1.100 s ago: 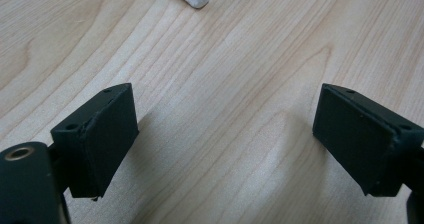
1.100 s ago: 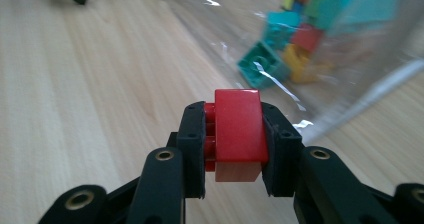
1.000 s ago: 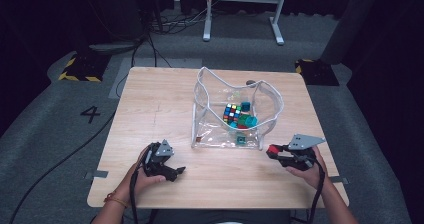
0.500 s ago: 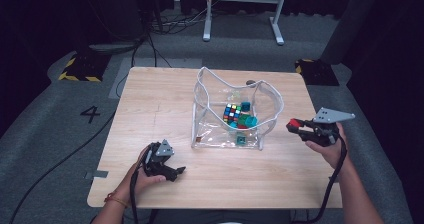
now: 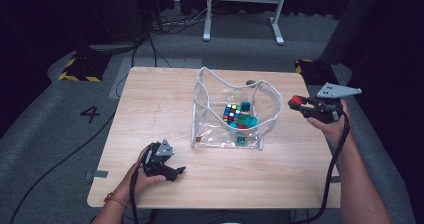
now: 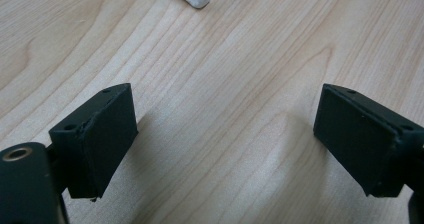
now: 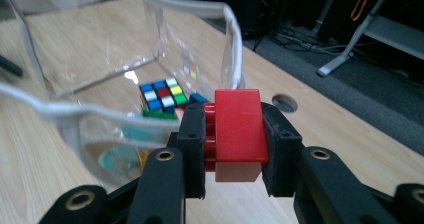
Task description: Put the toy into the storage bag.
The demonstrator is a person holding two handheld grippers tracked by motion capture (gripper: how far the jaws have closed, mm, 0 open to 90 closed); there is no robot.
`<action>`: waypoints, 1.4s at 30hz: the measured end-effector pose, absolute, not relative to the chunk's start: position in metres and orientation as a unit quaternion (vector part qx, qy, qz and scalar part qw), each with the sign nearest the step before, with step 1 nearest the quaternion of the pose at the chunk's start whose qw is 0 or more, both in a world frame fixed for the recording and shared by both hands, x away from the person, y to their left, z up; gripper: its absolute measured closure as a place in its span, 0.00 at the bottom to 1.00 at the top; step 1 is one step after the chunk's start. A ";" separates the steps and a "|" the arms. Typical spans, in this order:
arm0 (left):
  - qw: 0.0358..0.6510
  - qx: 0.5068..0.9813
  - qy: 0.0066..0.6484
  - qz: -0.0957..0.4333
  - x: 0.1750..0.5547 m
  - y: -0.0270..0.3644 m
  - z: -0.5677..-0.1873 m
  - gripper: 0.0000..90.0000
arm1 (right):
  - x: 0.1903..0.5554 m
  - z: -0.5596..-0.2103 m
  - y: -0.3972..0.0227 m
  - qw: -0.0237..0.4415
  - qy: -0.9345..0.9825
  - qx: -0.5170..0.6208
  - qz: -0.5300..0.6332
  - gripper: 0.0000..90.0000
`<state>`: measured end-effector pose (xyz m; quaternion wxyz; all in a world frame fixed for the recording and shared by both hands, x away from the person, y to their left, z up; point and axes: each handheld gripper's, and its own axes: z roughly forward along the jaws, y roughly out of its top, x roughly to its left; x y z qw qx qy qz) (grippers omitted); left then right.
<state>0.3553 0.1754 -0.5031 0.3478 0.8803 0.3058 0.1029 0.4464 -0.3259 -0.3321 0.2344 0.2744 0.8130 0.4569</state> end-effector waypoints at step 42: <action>0.347 0.880 0.306 0.103 0.355 0.175 -0.503 0.12 | 0.503 -0.310 -0.176 0.153 0.916 0.119 0.351 0.75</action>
